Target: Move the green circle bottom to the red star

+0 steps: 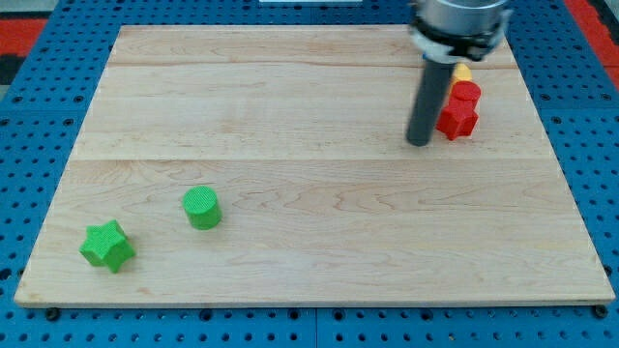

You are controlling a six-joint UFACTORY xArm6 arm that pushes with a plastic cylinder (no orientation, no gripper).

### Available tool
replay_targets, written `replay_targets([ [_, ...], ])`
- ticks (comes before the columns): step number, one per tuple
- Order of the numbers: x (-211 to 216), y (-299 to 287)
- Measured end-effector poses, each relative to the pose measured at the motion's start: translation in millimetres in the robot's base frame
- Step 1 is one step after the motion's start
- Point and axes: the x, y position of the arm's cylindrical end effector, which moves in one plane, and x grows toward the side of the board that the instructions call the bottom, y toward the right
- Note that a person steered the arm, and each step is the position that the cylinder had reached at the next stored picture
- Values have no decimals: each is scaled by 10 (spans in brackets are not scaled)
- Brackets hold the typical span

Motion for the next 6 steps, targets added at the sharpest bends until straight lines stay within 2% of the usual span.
replay_targets([
  [2, -86, -2149],
  [3, 132, -3153],
  [4, 468, -3442],
  [6, 914, -3099],
])
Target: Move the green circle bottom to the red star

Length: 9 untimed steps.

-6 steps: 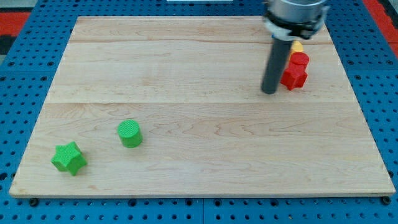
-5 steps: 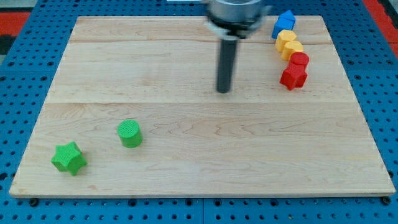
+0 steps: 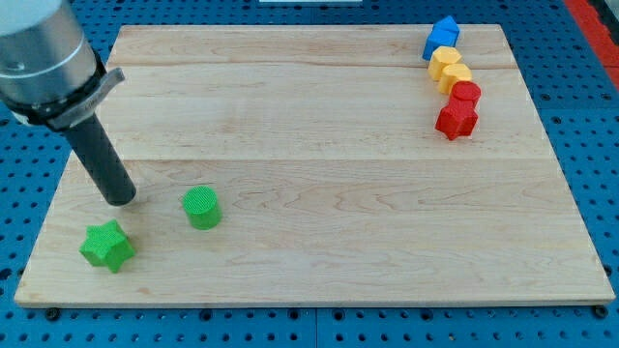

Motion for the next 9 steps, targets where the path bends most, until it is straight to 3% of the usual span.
replay_targets([
  [1, 137, 214],
  [4, 117, 2455],
  [5, 107, 2702],
  [7, -156, 2077],
  [9, -280, 3484],
])
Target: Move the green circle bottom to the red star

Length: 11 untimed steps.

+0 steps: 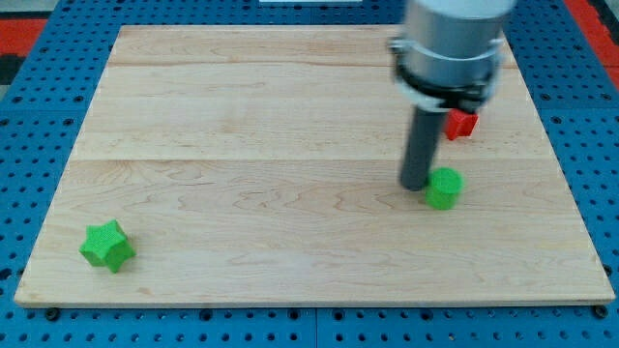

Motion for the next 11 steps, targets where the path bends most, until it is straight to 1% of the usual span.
replay_targets([
  [1, -26, 177],
  [2, 134, -162],
  [3, 348, -259],
  [4, 490, -76],
  [5, 508, 133],
  [7, -28, 125],
  [8, 146, 124],
  [9, 672, 129],
  [10, 918, 425],
  [11, 771, 639],
])
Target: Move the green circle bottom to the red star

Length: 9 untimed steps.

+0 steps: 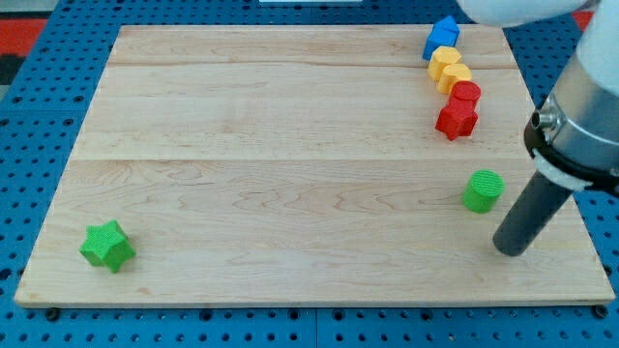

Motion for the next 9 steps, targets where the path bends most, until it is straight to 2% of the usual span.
replay_targets([
  [1, -321, 0],
  [2, -419, -79],
  [5, -419, -199],
  [6, -572, -314],
  [7, -952, -516],
  [8, -1017, -542],
  [9, -799, -598],
])
